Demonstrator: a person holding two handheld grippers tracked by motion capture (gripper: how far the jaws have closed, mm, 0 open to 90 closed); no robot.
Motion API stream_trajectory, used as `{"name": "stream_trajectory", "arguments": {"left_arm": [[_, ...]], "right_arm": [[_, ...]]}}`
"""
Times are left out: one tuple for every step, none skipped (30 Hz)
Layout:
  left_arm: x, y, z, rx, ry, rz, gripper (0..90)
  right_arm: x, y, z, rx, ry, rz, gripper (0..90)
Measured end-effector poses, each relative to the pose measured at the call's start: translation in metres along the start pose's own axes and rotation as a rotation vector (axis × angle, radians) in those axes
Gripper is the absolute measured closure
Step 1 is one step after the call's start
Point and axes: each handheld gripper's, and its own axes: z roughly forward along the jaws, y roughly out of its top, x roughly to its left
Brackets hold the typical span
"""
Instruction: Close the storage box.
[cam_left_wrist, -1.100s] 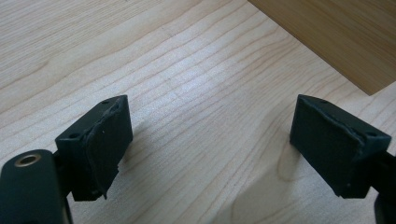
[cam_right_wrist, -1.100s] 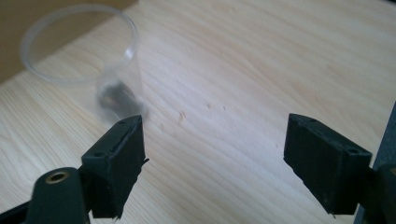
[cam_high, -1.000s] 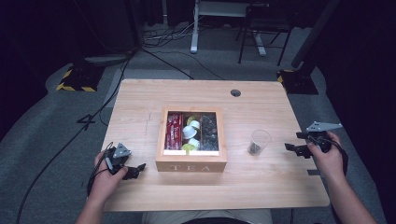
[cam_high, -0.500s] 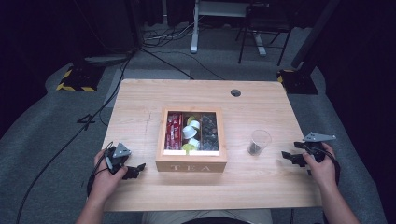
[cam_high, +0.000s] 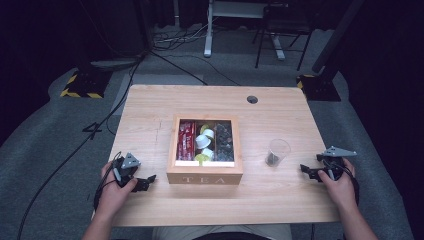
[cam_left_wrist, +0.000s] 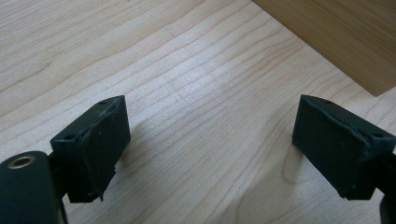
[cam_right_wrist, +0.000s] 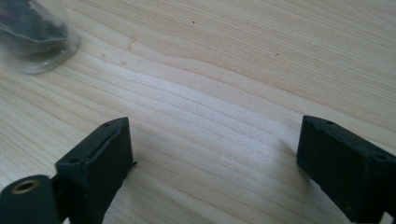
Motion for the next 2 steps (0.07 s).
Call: {"name": "stream_trajectory", "arguments": {"left_arm": [[-0.0003,0.0000,0.0002,0.000,0.002,-0.003,11.4],[-0.0004,0.0001,0.0003,0.000,0.004,-0.005,11.2]], "right_arm": [[0.0000,0.0000,0.0000,0.000,0.000,0.000,10.1],[0.0000,0.0000,0.0000,0.000,0.000,0.000,10.1]]}}
